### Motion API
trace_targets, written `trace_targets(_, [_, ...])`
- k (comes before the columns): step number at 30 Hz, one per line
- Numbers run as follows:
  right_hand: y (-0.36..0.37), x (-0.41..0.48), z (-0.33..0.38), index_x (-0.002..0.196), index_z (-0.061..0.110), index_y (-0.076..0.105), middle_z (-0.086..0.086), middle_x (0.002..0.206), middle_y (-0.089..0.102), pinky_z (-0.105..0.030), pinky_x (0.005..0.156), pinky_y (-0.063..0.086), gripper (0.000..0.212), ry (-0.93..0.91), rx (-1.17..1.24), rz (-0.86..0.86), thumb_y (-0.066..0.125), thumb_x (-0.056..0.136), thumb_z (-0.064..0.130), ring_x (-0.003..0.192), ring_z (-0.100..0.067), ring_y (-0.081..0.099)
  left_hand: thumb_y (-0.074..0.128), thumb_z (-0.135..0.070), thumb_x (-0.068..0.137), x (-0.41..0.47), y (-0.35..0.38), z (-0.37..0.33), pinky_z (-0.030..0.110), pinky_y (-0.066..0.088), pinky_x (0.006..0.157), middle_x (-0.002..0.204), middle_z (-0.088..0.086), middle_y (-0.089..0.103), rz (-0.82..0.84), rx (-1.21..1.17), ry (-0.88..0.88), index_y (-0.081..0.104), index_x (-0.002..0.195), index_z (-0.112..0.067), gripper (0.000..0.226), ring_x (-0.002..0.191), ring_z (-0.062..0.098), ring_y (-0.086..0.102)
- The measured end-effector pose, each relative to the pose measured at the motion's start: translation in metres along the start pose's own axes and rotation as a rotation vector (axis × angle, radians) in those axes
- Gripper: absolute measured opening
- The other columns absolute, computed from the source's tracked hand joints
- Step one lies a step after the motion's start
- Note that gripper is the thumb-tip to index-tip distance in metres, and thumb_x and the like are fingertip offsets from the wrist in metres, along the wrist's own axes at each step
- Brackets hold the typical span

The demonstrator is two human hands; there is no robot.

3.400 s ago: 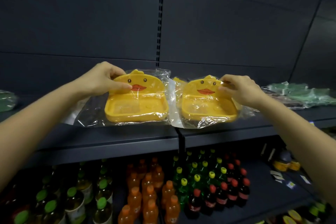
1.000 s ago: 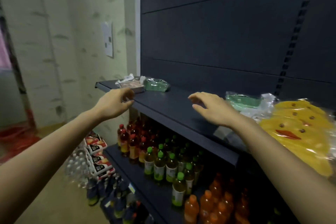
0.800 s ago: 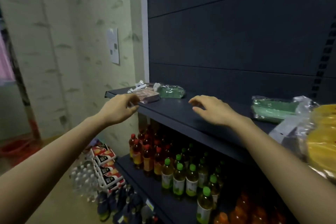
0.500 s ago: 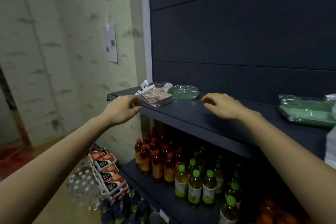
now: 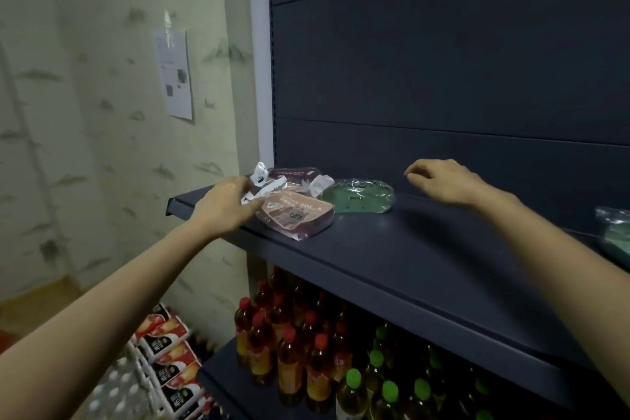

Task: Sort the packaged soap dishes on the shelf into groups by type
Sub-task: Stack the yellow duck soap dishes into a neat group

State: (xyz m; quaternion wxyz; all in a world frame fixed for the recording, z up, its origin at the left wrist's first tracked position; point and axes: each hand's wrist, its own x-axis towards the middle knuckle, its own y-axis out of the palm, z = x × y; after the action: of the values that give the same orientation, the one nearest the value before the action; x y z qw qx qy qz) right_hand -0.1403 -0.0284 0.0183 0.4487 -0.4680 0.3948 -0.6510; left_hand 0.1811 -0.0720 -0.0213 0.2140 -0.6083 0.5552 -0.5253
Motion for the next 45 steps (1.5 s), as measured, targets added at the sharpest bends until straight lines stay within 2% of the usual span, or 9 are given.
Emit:
trace_targets(3, [0.004, 0.032, 0.000, 0.121, 0.030, 0.056, -0.001, 0.131, 0.057, -0.039, 0.096, 0.040, 0.035, 0.069, 0.023, -0.006, 0.036, 0.095, 0.042, 0.121, -0.029, 0.050, 0.050, -0.042, 0.089, 0.038, 0.010, 0.009, 0.040, 0.041, 0.095, 0.134, 0.017, 0.051, 0.066, 0.027, -0.046, 0.044, 0.130, -0.004, 0.056, 0.117, 0.033, 0.052])
trace_targets(9, [0.026, 0.082, 0.000, 0.111, 0.029, 0.059, -0.002, 0.120, 0.063, -0.044, 0.100, 0.043, 0.044, 0.175, 0.061, 0.046, 0.032, 0.090, 0.057, 0.109, -0.030, 0.058, 0.056, -0.068, 0.072, 0.087, 0.037, 0.031, 0.036, 0.047, 0.085, 0.111, 0.009, 0.064, 0.289, -0.025, -0.108, 0.056, 0.118, -0.011, 0.073, 0.097, 0.027, 0.060])
trace_targets(16, [0.035, 0.090, 0.020, 0.131, 0.001, 0.044, -0.014, 0.086, 0.069, -0.035, 0.080, 0.056, 0.073, 0.409, 0.216, 0.204, 0.027, 0.092, 0.060, 0.071, -0.027, 0.068, 0.067, -0.036, 0.080, 0.111, 0.048, 0.041, 0.018, 0.048, 0.045, 0.085, 0.012, 0.058, 0.600, -0.457, -0.162, 0.058, 0.102, 0.000, 0.043, 0.064, 0.017, 0.050])
trace_targets(19, [0.031, 0.088, 0.026, 0.125, 0.007, 0.052, -0.007, 0.073, 0.072, -0.035, 0.087, 0.053, 0.078, 0.449, 0.136, 0.188, 0.025, 0.087, 0.069, 0.070, -0.022, 0.070, 0.062, -0.028, 0.086, 0.115, 0.042, 0.048, 0.018, 0.049, 0.042, 0.079, 0.011, 0.059, 0.597, -0.515, -0.096, 0.058, 0.105, 0.002, 0.036, 0.058, 0.015, 0.052])
trace_targets(27, [0.035, 0.088, 0.069, 0.054, 0.015, 0.071, 0.002, 0.061, 0.074, -0.034, 0.090, 0.042, 0.085, 0.497, -0.046, 0.172, 0.017, 0.085, 0.073, 0.074, -0.013, 0.070, 0.057, -0.025, 0.087, 0.149, -0.023, 0.077, 0.013, 0.047, 0.038, 0.080, 0.011, 0.065, 0.412, -0.536, 0.010, 0.056, 0.107, -0.001, 0.031, 0.051, 0.012, 0.062])
trace_targets(32, [0.056, 0.097, 0.101, 0.064, 0.006, 0.070, -0.007, 0.054, 0.071, -0.025, 0.063, 0.049, 0.078, 0.628, 0.090, 0.310, 0.028, 0.085, 0.069, 0.059, -0.018, 0.068, 0.056, -0.026, 0.089, 0.164, -0.029, 0.094, 0.012, 0.046, 0.037, 0.078, 0.010, 0.063, 0.382, -0.580, 0.011, 0.057, 0.100, -0.004, 0.024, 0.063, 0.020, 0.058])
trace_targets(36, [0.063, 0.093, 0.111, 0.075, 0.008, 0.062, 0.001, 0.037, 0.062, -0.015, 0.037, 0.034, 0.046, 0.690, 0.115, 0.311, 0.040, 0.090, 0.046, 0.046, -0.013, 0.062, 0.056, -0.026, 0.089, 0.168, -0.019, 0.104, 0.013, 0.046, 0.037, 0.076, 0.009, 0.065, 0.409, -0.590, 0.036, 0.059, 0.095, -0.006, 0.022, 0.050, 0.012, 0.062])
trace_targets(41, [0.054, 0.075, 0.106, 0.066, 0.012, 0.055, 0.002, 0.036, 0.059, -0.022, 0.047, 0.037, 0.031, 0.670, 0.032, 0.146, 0.045, 0.089, 0.029, 0.042, -0.011, 0.054, 0.057, -0.024, 0.088, 0.172, -0.010, 0.107, 0.014, 0.047, 0.037, 0.075, 0.009, 0.064, 0.436, -0.658, 0.061, 0.058, 0.097, -0.005, 0.021, 0.055, 0.017, 0.060])
trace_targets(45, [0.045, 0.052, 0.097, 0.067, 0.010, 0.053, -0.002, 0.062, 0.055, -0.028, 0.069, 0.046, 0.030, 0.693, -0.100, 0.064, 0.050, 0.088, 0.031, 0.062, -0.021, 0.054, 0.056, -0.020, 0.089, 0.172, -0.002, 0.093, 0.014, 0.046, 0.034, 0.074, 0.011, 0.061, 0.447, -0.724, 0.091, 0.055, 0.094, -0.004, 0.017, 0.036, 0.004, 0.059])
